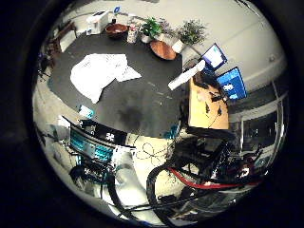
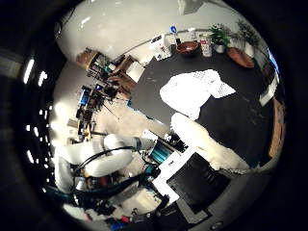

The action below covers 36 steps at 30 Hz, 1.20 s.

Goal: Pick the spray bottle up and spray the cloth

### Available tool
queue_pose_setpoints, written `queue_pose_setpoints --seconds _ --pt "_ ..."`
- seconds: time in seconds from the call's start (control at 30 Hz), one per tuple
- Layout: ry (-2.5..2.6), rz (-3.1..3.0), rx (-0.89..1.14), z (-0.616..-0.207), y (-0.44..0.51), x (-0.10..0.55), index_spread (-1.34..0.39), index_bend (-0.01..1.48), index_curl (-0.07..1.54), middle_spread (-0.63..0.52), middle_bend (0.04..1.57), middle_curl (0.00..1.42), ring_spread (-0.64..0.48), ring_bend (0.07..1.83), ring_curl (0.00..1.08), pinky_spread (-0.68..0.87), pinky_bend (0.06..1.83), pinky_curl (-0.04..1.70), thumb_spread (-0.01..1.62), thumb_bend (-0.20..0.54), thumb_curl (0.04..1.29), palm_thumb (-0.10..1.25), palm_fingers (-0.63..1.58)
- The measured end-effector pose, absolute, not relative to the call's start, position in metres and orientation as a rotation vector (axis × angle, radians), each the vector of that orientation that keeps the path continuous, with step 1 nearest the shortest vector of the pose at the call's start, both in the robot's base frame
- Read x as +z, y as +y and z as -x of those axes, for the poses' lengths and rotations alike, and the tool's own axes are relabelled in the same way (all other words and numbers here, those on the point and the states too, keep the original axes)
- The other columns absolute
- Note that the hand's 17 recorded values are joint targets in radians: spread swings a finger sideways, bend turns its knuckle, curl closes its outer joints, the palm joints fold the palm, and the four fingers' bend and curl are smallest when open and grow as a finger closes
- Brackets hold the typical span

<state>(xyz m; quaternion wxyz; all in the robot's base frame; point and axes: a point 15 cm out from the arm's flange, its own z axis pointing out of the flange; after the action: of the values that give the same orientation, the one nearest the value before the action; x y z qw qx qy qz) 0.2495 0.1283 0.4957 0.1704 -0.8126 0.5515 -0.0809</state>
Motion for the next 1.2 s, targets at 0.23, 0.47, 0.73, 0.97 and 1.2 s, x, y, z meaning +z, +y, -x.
queue_pose_setpoints --seconds 0.23,0.47,0.73,0.97,1.2 --pt "1.567 2.302 -0.234 -0.255 0.13 0.495 -0.4 0.18 0.32 0.04 0.19 0.28 0.26 0.29 0.21 0.64 0.63 0.18 1.02 -0.025 0.46 0.68 0.33" --pt "1.572 2.303 -0.226 -0.256 0.132 0.493 -0.4 0.18 0.32 0.05 0.19 0.28 0.25 0.29 0.22 0.64 0.64 0.19 1.02 -0.027 0.46 0.68 0.33" --pt "1.594 2.254 -0.264 -0.269 0.123 0.499 -0.39 0.19 0.32 0.06 0.17 0.28 0.25 0.29 0.22 0.63 0.66 0.19 1.01 -0.027 0.46 0.68 0.31" --pt "1.641 2.073 -0.427 -0.302 0.081 0.529 -0.38 0.19 0.33 0.1 0.18 0.25 0.27 0.29 0.22 0.63 0.7 0.2 1.0 -0.027 0.45 0.66 0.26" --pt "1.697 1.926 -0.583 -0.319 0.031 0.554 -0.37 0.19 0.34 0.11 0.18 0.25 0.27 0.28 0.22 0.63 0.71 0.2 1.0 -0.028 0.45 0.64 0.25"
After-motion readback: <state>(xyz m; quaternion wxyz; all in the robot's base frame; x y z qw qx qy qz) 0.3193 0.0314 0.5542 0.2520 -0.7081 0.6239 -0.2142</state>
